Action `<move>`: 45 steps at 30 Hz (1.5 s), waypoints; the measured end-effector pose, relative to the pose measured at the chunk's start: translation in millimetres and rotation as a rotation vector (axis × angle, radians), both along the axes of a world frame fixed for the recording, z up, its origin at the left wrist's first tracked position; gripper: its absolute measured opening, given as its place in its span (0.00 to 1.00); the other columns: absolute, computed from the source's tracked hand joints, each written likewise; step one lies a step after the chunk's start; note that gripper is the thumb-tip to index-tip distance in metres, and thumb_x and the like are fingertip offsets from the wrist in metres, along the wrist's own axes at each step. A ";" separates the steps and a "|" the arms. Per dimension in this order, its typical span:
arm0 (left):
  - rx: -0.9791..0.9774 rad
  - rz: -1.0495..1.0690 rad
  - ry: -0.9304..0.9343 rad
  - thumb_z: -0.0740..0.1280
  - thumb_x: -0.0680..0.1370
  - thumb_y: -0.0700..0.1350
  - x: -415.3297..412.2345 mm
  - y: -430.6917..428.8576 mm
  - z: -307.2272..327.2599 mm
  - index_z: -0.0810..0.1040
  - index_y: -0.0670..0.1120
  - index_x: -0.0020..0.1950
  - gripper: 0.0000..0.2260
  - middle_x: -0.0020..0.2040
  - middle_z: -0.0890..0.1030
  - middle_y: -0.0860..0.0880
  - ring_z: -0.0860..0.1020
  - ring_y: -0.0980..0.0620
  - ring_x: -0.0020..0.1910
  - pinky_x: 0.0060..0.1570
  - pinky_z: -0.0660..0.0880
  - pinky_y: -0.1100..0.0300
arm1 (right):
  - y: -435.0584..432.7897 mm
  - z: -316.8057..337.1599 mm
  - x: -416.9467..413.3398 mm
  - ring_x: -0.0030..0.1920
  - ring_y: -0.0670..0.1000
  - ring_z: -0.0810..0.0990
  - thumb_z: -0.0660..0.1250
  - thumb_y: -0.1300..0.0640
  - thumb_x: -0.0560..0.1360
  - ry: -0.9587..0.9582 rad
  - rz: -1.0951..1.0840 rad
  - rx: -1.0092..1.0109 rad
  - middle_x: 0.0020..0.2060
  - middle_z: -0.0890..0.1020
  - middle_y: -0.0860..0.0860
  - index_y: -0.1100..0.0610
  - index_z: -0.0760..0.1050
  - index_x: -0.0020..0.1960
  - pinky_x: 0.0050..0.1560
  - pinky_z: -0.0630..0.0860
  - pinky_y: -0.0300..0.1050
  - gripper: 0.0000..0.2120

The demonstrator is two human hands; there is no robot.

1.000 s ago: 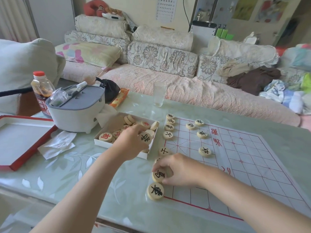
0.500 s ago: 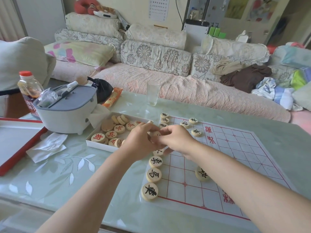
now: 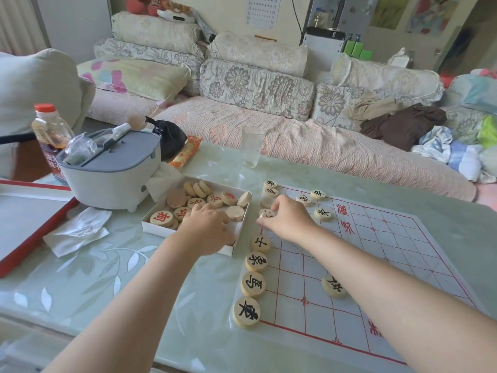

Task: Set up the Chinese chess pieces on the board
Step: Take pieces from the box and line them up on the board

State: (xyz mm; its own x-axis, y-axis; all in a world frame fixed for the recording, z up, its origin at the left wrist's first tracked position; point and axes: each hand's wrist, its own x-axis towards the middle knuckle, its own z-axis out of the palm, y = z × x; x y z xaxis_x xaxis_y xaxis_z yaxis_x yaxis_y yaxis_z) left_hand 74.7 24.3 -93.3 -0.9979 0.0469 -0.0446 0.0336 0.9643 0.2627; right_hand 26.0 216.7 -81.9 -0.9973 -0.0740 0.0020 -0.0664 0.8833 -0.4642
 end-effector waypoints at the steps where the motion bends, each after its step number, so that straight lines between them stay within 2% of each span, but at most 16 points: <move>1: -0.001 -0.003 -0.010 0.60 0.78 0.53 -1.7 -1.4 -1.8 0.77 0.54 0.57 0.12 0.58 0.72 0.49 0.64 0.46 0.57 0.57 0.66 0.53 | -3.1 -3.1 -0.3 0.46 0.51 0.77 0.73 0.45 0.69 -0.001 0.013 0.010 0.45 0.77 0.48 0.54 0.74 0.50 0.41 0.73 0.45 0.17; 4: 0.022 -0.019 -0.011 0.62 0.77 0.52 -4.1 -4.8 -4.0 0.79 0.51 0.54 0.10 0.53 0.73 0.50 0.64 0.47 0.55 0.50 0.64 0.56 | -10.1 -9.8 -0.9 0.46 0.53 0.79 0.71 0.45 0.70 0.004 0.051 0.141 0.45 0.80 0.49 0.56 0.78 0.46 0.45 0.76 0.46 0.14; 8: 0.112 -0.015 -0.002 0.65 0.77 0.54 -8.7 -12.7 -3.6 0.75 0.56 0.63 0.15 0.61 0.73 0.49 0.65 0.47 0.62 0.60 0.66 0.54 | -16.1 -5.0 -4.7 0.45 0.55 0.80 0.64 0.38 0.74 0.064 0.073 0.349 0.41 0.82 0.50 0.54 0.79 0.41 0.43 0.76 0.45 0.19; 10: 0.142 0.009 0.046 0.65 0.77 0.52 -10.9 -18.5 -2.3 0.75 0.56 0.64 0.15 0.63 0.73 0.49 0.66 0.47 0.64 0.61 0.67 0.54 | -22.7 1.3 -11.6 0.47 0.55 0.80 0.61 0.40 0.76 0.127 0.079 0.360 0.42 0.82 0.49 0.53 0.79 0.41 0.44 0.76 0.45 0.18; 14: 0.146 0.064 0.097 0.67 0.76 0.52 -12.5 -32.7 2.2 0.76 0.55 0.63 0.16 0.62 0.74 0.50 0.70 0.48 0.58 0.55 0.70 0.55 | -39.5 13.1 -31.0 0.55 0.54 0.77 0.61 0.49 0.78 0.156 0.130 0.255 0.54 0.79 0.49 0.47 0.78 0.53 0.45 0.68 0.45 0.09; 17: 0.164 0.078 0.153 0.67 0.76 0.50 -14.4 -41.0 1.7 0.76 0.54 0.64 0.16 0.62 0.75 0.50 0.69 0.48 0.62 0.57 0.68 0.57 | -50.7 14.3 -51.7 0.64 0.55 0.74 0.61 0.53 0.78 0.070 0.193 0.233 0.66 0.75 0.51 0.46 0.75 0.65 0.52 0.69 0.44 0.16; 20: 0.230 0.065 0.180 0.67 0.77 0.46 -14.3 -42.0 0.1 0.76 0.52 0.65 0.16 0.61 0.77 0.50 0.72 0.50 0.61 0.50 0.66 0.62 | -63.0 14.2 -65.0 0.69 0.54 0.72 0.62 0.55 0.77 -0.045 0.257 0.290 0.70 0.72 0.50 0.47 0.74 0.68 0.63 0.71 0.47 0.20; 25: 0.272 0.064 0.187 0.66 0.76 0.45 -16.1 -44.4 -2.5 0.75 0.52 0.64 0.16 0.60 0.76 0.51 0.73 0.50 0.59 0.48 0.67 0.62 | -74.7 8.9 -77.6 0.60 0.56 0.77 0.66 0.56 0.73 -0.023 0.288 0.499 0.63 0.74 0.51 0.49 0.79 0.61 0.59 0.76 0.49 0.17; 31: 0.304 0.066 0.168 0.65 0.76 0.45 -19.0 -44.2 -4.5 0.71 0.51 0.68 0.19 0.63 0.74 0.50 0.73 0.49 0.60 0.57 0.73 0.55 | -76.6 8.6 -85.9 0.53 0.60 0.78 0.68 0.52 0.77 0.035 0.343 0.600 0.55 0.74 0.54 0.56 0.81 0.56 0.46 0.74 0.48 0.11; 34: 0.323 0.058 0.196 0.65 0.77 0.45 -18.7 -41.8 -2.8 0.68 0.51 0.71 0.22 0.65 0.72 0.50 0.72 0.48 0.62 0.58 0.72 0.54 | -73.6 13.1 -85.6 0.49 0.59 0.77 0.63 0.52 0.81 0.083 0.371 0.508 0.48 0.77 0.56 0.60 0.79 0.46 0.44 0.73 0.49 0.13; 36: 0.342 0.044 0.220 0.66 0.77 0.44 -19.3 -40.0 -1.8 0.66 0.51 0.72 0.24 0.67 0.70 0.50 0.71 0.48 0.63 0.59 0.72 0.54 | -74.0 17.2 -81.5 0.44 0.57 0.76 0.60 0.52 0.83 0.101 0.350 0.347 0.40 0.76 0.54 0.59 0.75 0.39 0.38 0.67 0.46 0.17; 38: 0.362 0.025 0.248 0.67 0.76 0.45 -20.0 -37.4 -0.8 0.64 0.51 0.73 0.26 0.68 0.69 0.49 0.71 0.47 0.64 0.60 0.72 0.54 | -77.5 22.3 -74.0 0.36 0.54 0.73 0.59 0.50 0.83 0.016 0.313 0.133 0.32 0.75 0.53 0.56 0.71 0.35 0.33 0.63 0.44 0.19; 39: 0.373 0.013 0.266 0.68 0.76 0.45 -20.0 -35.4 -0.1 0.64 0.51 0.73 0.27 0.68 0.69 0.49 0.71 0.47 0.64 0.60 0.72 0.54 | -79.5 24.7 -69.8 0.33 0.53 0.73 0.58 0.49 0.83 -0.068 0.296 0.039 0.31 0.77 0.55 0.55 0.74 0.37 0.31 0.63 0.43 0.19; 41: 0.399 -0.004 0.294 0.70 0.74 0.45 -19.4 -31.5 1.0 0.63 0.51 0.73 0.29 0.67 0.69 0.48 0.71 0.47 0.63 0.59 0.71 0.56 | -81.9 26.6 -62.1 0.31 0.51 0.75 0.59 0.47 0.83 -0.250 0.281 -0.136 0.40 0.83 0.60 0.58 0.80 0.48 0.28 0.65 0.40 0.18; 42: 0.409 -0.004 0.300 0.71 0.74 0.45 -19.0 -30.2 1.6 0.64 0.51 0.73 0.30 0.67 0.69 0.48 0.71 0.48 0.63 0.57 0.70 0.58 | -82.9 26.3 -59.3 0.31 0.50 0.75 0.59 0.47 0.83 -0.320 0.290 -0.213 0.45 0.83 0.60 0.60 0.79 0.50 0.27 0.65 0.39 0.18; 45: 0.420 0.041 0.354 0.71 0.74 0.43 -18.5 -27.4 4.4 0.67 0.50 0.71 0.27 0.63 0.71 0.47 0.73 0.48 0.59 0.54 0.69 0.60 | -83.4 24.3 -53.2 0.29 0.47 0.74 0.60 0.47 0.83 -0.447 0.306 -0.382 0.44 0.80 0.55 0.60 0.76 0.50 0.25 0.63 0.37 0.16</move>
